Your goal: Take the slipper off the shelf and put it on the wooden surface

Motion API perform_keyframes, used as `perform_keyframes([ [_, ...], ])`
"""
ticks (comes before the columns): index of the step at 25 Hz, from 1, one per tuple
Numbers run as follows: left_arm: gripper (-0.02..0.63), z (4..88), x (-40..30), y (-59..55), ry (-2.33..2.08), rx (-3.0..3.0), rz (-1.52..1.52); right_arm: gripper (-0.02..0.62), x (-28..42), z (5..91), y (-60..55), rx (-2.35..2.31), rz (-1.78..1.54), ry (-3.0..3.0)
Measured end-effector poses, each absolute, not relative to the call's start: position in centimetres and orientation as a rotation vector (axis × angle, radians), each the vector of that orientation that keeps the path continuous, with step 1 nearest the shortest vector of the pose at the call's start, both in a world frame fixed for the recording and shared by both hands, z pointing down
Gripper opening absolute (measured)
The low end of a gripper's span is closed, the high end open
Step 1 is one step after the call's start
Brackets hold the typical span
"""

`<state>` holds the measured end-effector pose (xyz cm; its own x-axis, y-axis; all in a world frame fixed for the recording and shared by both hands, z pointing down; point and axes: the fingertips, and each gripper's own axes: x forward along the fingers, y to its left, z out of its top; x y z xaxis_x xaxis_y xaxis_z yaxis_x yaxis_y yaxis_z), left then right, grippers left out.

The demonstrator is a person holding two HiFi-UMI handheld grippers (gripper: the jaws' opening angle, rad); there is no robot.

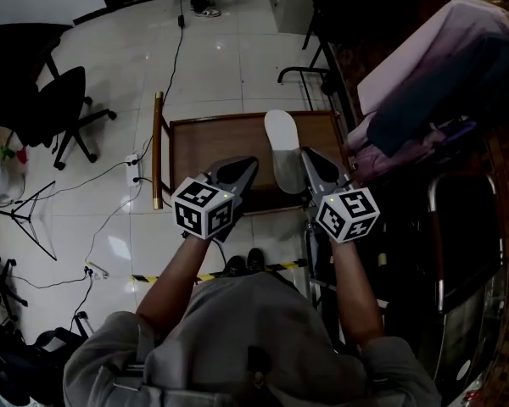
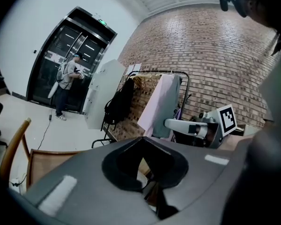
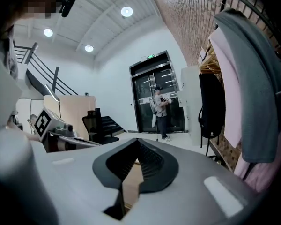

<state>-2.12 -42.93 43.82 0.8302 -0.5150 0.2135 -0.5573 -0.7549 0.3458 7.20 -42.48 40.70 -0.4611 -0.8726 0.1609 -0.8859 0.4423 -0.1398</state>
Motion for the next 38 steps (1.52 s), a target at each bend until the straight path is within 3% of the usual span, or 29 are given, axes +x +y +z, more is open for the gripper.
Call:
perform_keyframes([
  [38, 0.005, 41.5, -0.5, -42.0, -0.74, 2.689, 0.124, 0.0, 6.0, 38.9, -40.9, 1.544, 0.277, -2.665],
])
